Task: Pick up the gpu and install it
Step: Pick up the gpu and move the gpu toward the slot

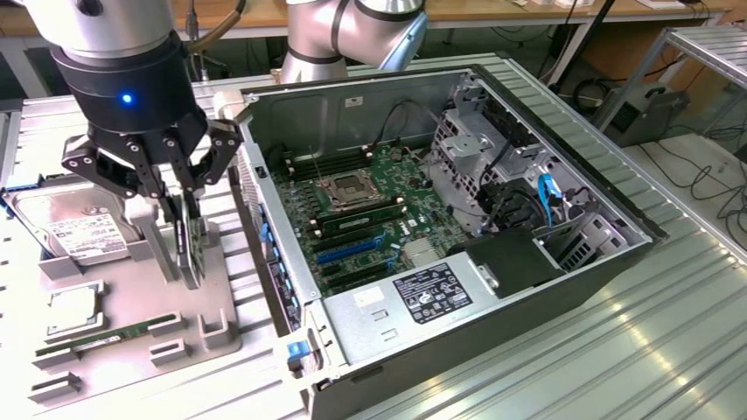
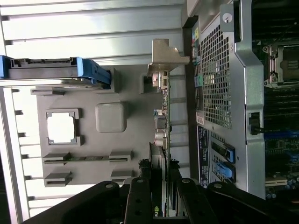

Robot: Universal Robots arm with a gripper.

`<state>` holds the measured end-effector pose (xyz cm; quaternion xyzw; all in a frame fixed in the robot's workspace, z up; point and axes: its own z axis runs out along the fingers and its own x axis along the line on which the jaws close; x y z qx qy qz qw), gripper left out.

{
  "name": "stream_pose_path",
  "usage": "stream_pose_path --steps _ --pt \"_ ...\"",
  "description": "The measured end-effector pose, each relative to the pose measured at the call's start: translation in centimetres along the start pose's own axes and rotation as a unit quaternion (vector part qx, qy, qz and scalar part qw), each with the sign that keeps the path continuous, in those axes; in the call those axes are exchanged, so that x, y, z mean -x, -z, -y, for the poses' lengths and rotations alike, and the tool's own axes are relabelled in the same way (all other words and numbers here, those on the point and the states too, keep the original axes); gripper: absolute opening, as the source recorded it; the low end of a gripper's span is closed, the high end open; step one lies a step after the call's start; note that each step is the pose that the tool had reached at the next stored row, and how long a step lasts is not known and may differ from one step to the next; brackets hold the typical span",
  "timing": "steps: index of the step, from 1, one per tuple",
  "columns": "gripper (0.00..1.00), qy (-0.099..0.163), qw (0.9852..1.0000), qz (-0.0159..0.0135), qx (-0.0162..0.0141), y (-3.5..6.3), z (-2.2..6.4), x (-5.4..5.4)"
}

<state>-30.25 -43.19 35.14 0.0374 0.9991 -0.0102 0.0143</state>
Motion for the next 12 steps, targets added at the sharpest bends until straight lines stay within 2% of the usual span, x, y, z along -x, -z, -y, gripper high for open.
stream_pose_path --steps 12 --pt "0.26 0.000 1.0000 0.0000 0.0000 0.54 0.01 0.02"
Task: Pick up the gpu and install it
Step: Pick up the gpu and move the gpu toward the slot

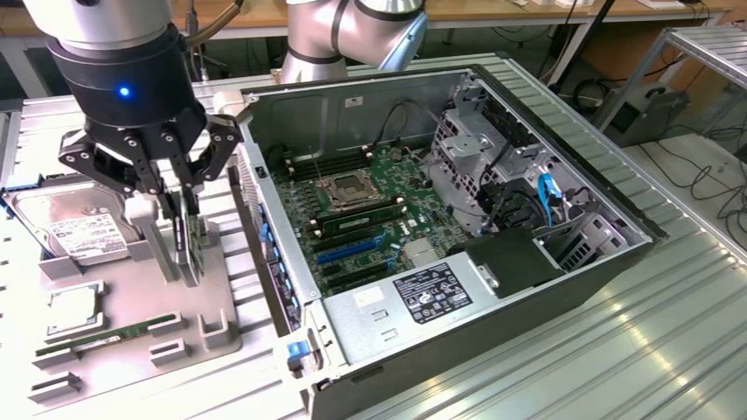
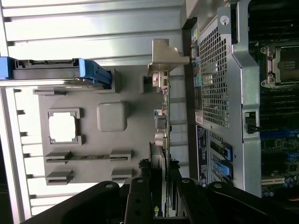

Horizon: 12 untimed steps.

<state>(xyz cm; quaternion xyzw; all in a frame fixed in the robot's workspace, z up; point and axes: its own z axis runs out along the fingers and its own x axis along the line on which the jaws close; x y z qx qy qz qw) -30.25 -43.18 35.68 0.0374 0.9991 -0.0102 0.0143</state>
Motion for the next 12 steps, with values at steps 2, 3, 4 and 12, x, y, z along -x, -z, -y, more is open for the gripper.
stream_pose_path --steps 2,3,4,12 --pt "0.26 0.000 1.0000 0.0000 0.0000 0.09 0.00 0.00" --pt "0.26 0.000 1.0000 0.0000 0.0000 0.14 0.00 0.00" --pt "0.26 0.000 1.0000 0.0000 0.0000 0.20 0.00 0.01" --pt "0.26 0.000 1.0000 0.0000 0.0000 0.59 0.01 0.02"
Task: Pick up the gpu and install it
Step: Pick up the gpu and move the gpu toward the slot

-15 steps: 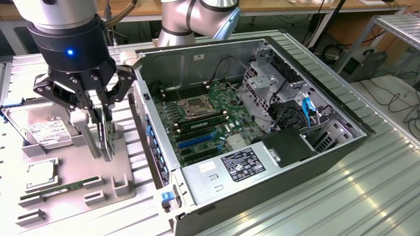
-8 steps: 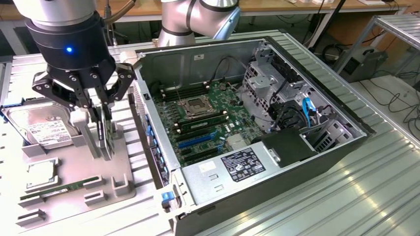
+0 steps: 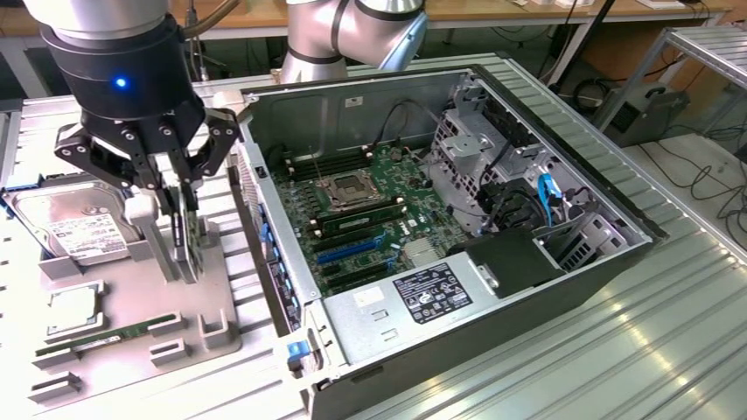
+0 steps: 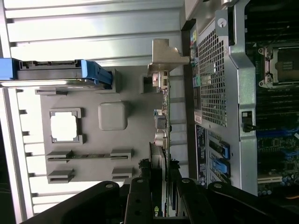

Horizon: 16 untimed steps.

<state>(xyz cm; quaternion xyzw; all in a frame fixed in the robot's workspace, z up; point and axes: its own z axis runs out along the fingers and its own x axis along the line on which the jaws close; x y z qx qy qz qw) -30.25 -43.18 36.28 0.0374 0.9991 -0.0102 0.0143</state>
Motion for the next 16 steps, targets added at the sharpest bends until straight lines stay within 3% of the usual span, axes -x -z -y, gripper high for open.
stream_pose_path --steps 16 --pt "0.26 0.000 1.0000 0.0000 0.0001 0.62 0.01 0.02"
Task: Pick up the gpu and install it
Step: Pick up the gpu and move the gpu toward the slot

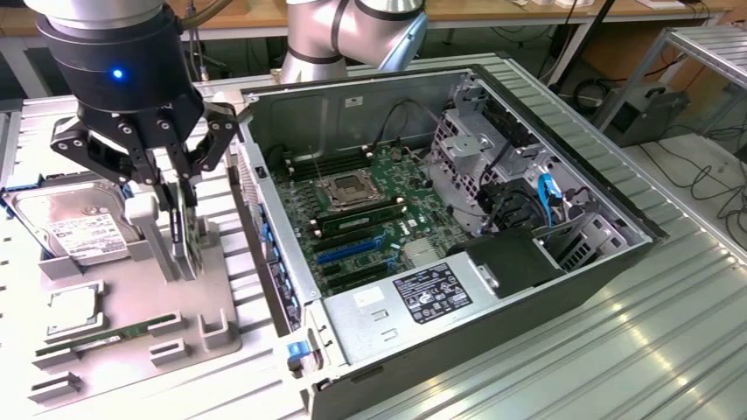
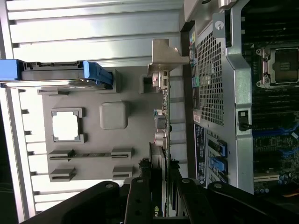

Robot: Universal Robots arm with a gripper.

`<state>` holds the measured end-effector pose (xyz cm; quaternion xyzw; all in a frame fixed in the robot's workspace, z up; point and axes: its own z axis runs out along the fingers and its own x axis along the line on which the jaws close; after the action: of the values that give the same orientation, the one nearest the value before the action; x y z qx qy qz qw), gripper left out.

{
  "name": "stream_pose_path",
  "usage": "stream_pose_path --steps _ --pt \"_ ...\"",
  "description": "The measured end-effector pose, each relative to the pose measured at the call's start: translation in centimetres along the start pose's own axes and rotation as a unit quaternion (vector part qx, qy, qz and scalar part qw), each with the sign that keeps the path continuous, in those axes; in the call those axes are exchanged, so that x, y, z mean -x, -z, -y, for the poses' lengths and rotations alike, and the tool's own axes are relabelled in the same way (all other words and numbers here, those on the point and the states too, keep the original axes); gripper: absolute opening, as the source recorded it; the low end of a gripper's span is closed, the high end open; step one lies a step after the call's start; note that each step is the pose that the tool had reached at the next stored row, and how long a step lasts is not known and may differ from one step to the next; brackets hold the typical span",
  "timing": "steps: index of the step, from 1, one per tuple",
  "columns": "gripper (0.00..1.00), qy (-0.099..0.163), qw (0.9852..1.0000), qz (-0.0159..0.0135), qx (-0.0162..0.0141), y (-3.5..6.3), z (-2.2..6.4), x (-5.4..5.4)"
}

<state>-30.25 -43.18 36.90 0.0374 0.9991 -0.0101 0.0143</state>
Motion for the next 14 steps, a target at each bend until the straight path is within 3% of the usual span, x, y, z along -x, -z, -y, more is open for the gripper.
stream_pose_path --steps 14 --pt "0.26 0.000 1.0000 0.0000 0.0000 0.33 0.01 0.01"
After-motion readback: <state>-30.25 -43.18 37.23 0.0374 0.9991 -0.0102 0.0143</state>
